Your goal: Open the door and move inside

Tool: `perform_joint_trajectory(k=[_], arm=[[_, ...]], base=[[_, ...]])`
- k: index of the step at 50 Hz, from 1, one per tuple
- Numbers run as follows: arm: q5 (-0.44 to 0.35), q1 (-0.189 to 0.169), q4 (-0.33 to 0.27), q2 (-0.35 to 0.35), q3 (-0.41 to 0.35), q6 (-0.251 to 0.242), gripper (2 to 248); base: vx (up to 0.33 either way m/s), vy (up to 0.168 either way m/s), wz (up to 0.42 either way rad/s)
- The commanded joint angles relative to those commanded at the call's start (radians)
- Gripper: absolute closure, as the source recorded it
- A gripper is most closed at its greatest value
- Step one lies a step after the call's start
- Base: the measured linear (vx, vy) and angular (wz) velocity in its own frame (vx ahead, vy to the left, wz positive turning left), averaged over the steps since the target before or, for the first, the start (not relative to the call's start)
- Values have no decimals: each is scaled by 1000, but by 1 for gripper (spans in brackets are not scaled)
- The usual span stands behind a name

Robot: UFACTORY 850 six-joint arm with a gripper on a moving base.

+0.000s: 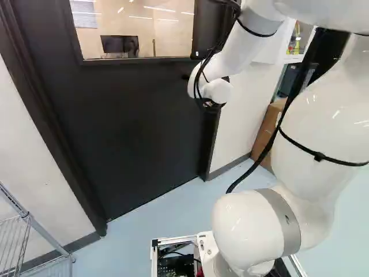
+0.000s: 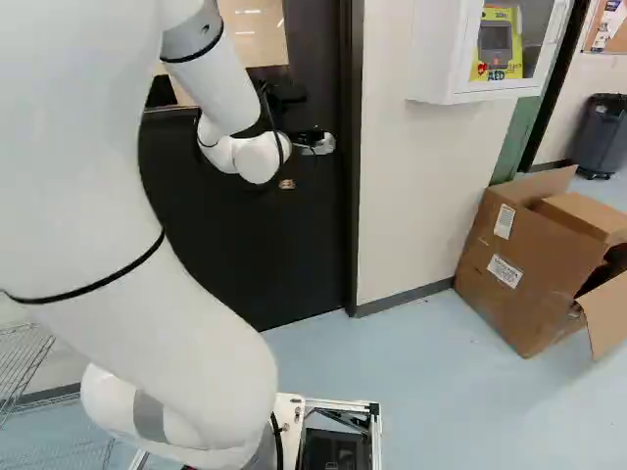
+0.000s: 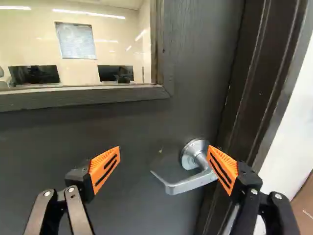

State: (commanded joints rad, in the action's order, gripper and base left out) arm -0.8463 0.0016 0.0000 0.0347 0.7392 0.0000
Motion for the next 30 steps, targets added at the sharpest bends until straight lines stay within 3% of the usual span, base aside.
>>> perform_joint_trajectory(k=[30], arm=[[0, 3, 0, 83, 37, 0, 3]], base=[[0, 0, 0]])
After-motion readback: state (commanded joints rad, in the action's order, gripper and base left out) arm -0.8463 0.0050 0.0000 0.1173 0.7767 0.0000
